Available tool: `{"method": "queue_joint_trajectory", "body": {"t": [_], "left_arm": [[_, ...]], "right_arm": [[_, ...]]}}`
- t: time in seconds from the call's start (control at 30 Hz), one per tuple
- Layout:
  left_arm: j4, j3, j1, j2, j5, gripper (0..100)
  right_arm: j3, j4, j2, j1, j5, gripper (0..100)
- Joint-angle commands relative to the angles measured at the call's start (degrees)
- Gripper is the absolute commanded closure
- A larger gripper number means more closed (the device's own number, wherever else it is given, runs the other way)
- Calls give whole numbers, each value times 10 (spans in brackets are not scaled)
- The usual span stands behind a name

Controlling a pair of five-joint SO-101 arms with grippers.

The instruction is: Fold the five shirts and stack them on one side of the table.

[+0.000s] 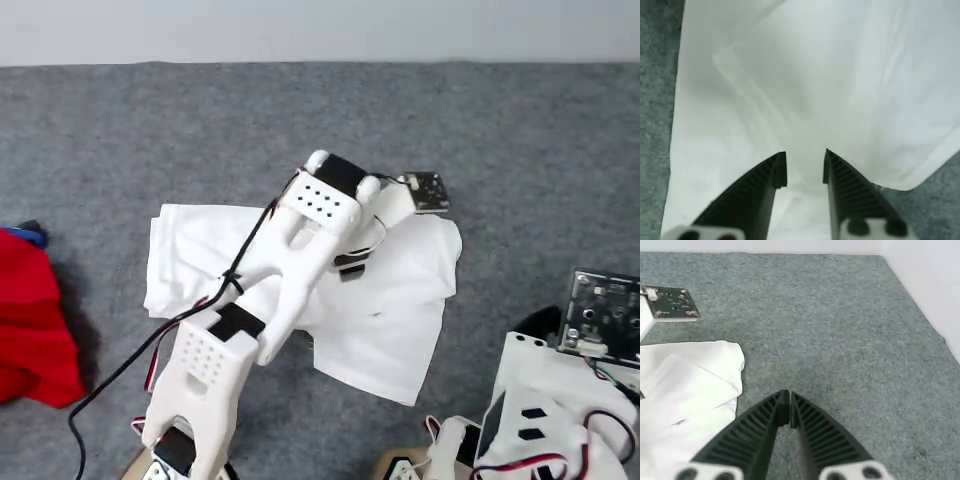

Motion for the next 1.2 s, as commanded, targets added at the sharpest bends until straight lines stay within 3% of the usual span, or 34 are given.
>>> {"method": "queue_joint_trajectory", "body": {"t": [0.0,0.13,0.37,0.6,0.83,1.0,1.17], "left_arm": [[-28,-15,30,-4,31,867],[-72,-15,69,-4,58,867],[-77,-19,120,66,62,867],[-18,-67,138,63,62,940],[16,-125,127,37,62,943],[17,-65,133,4,63,936],[18,72,163,-55,60,861]], "right_arm": [[1,22,35,7,4,988],[1,22,36,7,5,988],[1,22,36,7,5,988],[1,22,39,7,5,988],[1,22,39,7,5,988],[1,22,38,7,5,988],[1,22,36,7,5,988]]}}
